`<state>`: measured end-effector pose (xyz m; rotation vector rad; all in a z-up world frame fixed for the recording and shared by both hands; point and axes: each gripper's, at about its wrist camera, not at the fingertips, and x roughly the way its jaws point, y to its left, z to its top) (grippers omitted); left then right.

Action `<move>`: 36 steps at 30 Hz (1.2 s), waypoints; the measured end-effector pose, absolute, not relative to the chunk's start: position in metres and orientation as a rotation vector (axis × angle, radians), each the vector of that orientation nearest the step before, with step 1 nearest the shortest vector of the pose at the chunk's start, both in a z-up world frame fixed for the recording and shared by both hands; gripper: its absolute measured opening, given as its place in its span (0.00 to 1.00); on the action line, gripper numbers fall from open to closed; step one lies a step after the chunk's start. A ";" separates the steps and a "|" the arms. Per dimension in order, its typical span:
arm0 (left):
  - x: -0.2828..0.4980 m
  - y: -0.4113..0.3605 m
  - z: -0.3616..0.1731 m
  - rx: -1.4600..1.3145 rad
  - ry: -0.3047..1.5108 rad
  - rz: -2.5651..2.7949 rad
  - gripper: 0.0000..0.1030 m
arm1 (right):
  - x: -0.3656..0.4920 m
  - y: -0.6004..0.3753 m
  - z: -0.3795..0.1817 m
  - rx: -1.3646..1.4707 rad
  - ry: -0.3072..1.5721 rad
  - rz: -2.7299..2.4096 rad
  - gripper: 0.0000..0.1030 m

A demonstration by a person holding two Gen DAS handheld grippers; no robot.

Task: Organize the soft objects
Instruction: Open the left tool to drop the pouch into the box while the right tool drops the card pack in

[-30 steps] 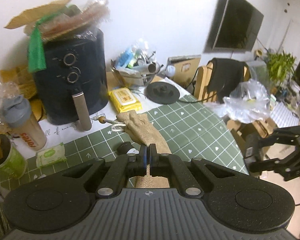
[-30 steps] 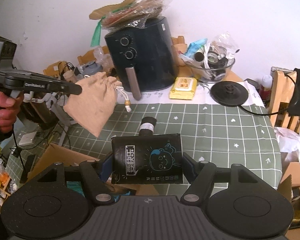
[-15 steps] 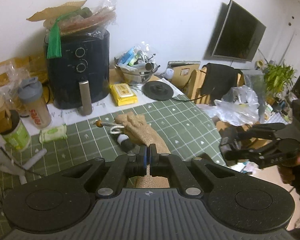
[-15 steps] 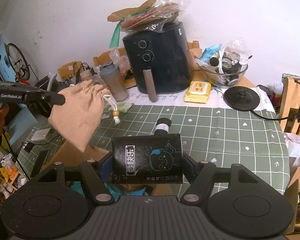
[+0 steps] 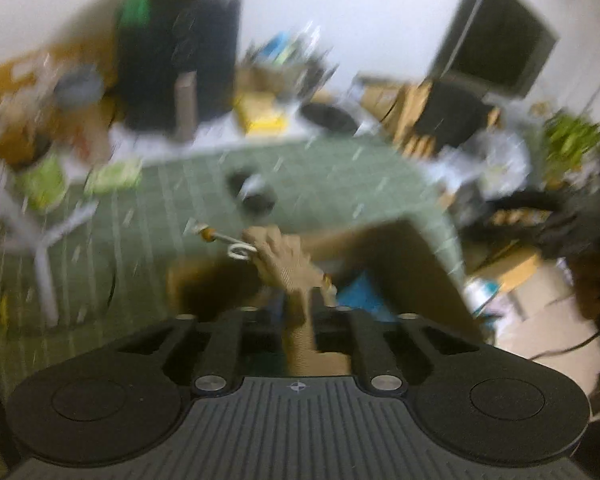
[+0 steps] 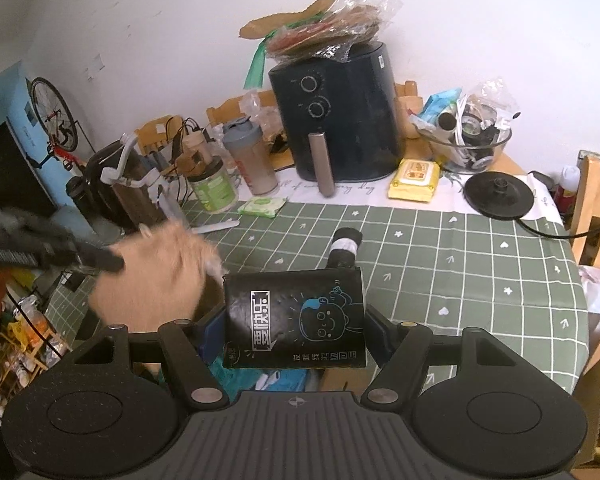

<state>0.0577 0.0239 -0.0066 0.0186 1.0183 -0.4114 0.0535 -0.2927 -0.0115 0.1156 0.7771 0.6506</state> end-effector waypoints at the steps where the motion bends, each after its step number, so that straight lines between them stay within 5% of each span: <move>1: 0.055 0.026 -0.015 0.023 1.041 -0.396 0.33 | 0.052 -0.292 -0.013 0.115 0.780 0.655 0.69; 9: 0.034 0.036 -0.039 0.015 1.098 -0.287 0.44 | 0.042 -0.286 -0.021 0.109 0.805 0.691 0.69; 25: 0.004 0.039 -0.027 -0.060 1.014 -0.203 0.46 | 0.047 -0.249 -0.013 0.045 0.802 0.825 0.70; 30: -0.003 0.044 -0.024 -0.088 0.992 -0.182 0.46 | 0.050 -0.226 -0.026 -0.054 0.872 0.837 0.99; 36: -0.006 0.050 -0.020 -0.104 0.959 -0.170 0.46 | 0.046 -0.222 -0.036 -0.066 0.916 0.837 1.00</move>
